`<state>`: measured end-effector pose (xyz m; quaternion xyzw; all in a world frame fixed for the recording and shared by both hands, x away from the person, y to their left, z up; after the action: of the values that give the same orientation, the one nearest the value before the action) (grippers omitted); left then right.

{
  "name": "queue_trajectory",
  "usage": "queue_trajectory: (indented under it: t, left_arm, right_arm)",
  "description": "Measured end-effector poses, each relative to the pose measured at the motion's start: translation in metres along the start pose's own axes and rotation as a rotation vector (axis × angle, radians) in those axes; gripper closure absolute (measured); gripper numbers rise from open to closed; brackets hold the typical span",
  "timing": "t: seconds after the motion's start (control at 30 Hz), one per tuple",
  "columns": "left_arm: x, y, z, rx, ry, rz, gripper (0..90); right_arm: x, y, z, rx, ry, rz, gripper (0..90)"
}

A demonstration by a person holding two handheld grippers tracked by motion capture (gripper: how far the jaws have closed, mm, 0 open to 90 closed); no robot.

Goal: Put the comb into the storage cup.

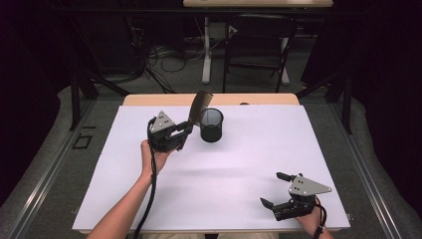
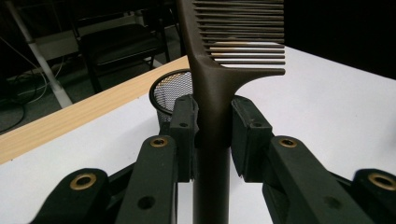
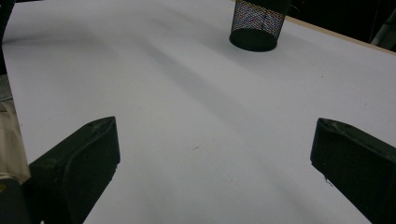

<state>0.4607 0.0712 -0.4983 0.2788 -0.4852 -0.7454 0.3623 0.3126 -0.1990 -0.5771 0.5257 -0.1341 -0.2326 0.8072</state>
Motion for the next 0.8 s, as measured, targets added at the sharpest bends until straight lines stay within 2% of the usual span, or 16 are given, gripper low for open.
queue_trajectory:
  t: [0.8]
  left_arm:
    - [-0.002,0.017,-0.011,0.029,0.016,0.007,72.5]
  right_arm:
    - [0.001,0.000,0.000,0.001,0.000,-0.001,1.0]
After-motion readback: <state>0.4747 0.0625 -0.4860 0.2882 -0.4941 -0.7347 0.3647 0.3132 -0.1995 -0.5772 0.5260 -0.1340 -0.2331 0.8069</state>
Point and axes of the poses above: each handheld gripper's, and its own axes: z roughly backward along the jaws, y roughly out of its top, x roughly to its right, the point moved 10 cm from there along -z, roughly forward along the jaws, and after that the axes turned 10 degrees about y, right-handed, at the moved point
